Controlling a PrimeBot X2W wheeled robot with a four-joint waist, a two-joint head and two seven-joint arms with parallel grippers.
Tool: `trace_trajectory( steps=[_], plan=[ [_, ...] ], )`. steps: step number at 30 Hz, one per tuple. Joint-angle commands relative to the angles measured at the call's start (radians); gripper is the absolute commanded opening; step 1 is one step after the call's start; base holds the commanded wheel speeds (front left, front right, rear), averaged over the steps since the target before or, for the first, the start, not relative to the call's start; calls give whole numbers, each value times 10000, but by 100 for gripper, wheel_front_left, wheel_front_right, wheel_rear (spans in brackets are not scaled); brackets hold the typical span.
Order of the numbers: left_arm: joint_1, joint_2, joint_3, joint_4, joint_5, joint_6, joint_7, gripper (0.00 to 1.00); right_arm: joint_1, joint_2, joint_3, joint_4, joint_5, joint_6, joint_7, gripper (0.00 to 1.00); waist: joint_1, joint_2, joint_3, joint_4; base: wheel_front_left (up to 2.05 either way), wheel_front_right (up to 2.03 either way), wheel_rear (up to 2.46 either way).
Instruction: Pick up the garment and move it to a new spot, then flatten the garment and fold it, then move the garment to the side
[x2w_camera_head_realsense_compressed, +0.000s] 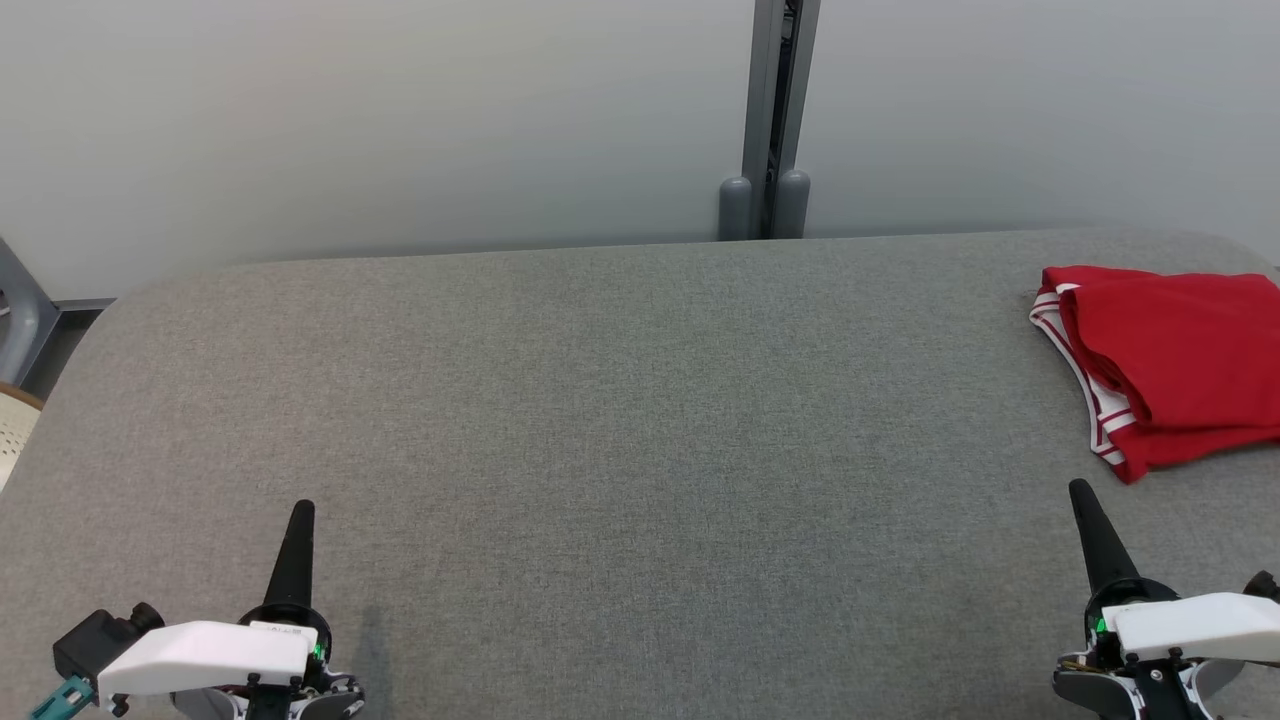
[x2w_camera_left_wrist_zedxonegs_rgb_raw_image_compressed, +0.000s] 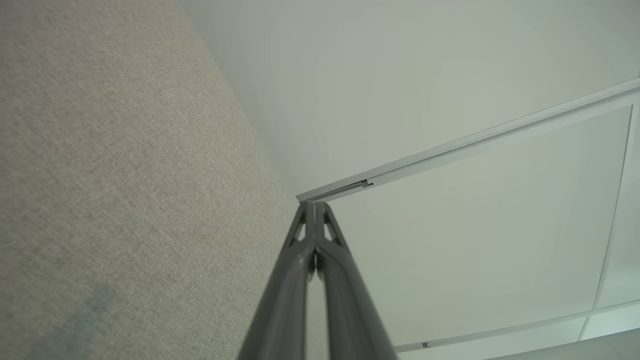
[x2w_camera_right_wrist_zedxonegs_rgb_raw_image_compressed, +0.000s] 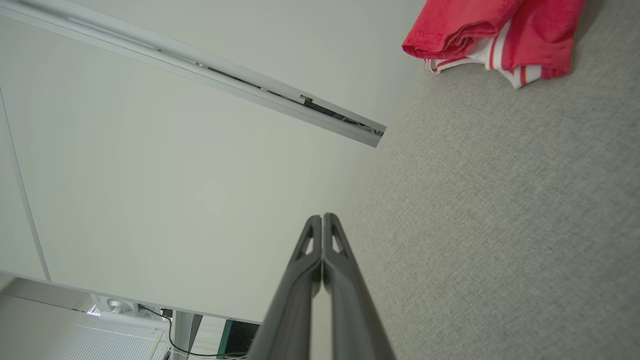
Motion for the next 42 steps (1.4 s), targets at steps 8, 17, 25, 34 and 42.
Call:
trace_trajectory(
  steps=[8, 17, 25, 34, 42],
  plan=[
    [-341, 32, 232, -117, -813, -189, 225, 0, -194, -99, -172, -161, 845, 3, 254, 0, 0, -1, 16, -19, 0, 0, 0],
    [-435, 14, 386, -131, -1484, -332, 407, 0, -224, -101, -290, -213, 1533, 3, 453, 0, 0, -1, 34, -39, 0, 0, 0],
    [-516, 0, 498, -143, -1998, -419, 562, 0, -253, -102, -373, -250, 2047, 4, 609, 0, 0, -1, 47, -55, 0, 0, 0],
    [-587, -16, 636, -149, -2590, -524, 723, 0, -270, -103, -489, -279, 2654, 4, 783, 0, 0, -1, 64, -75, 0, 0, 0],
    [-659, -30, 751, -159, -3078, -625, 846, 0, -297, -103, -577, -308, 3156, 4, 931, 0, 0, -1, 80, -94, 0, 0, 0]
  ],
)
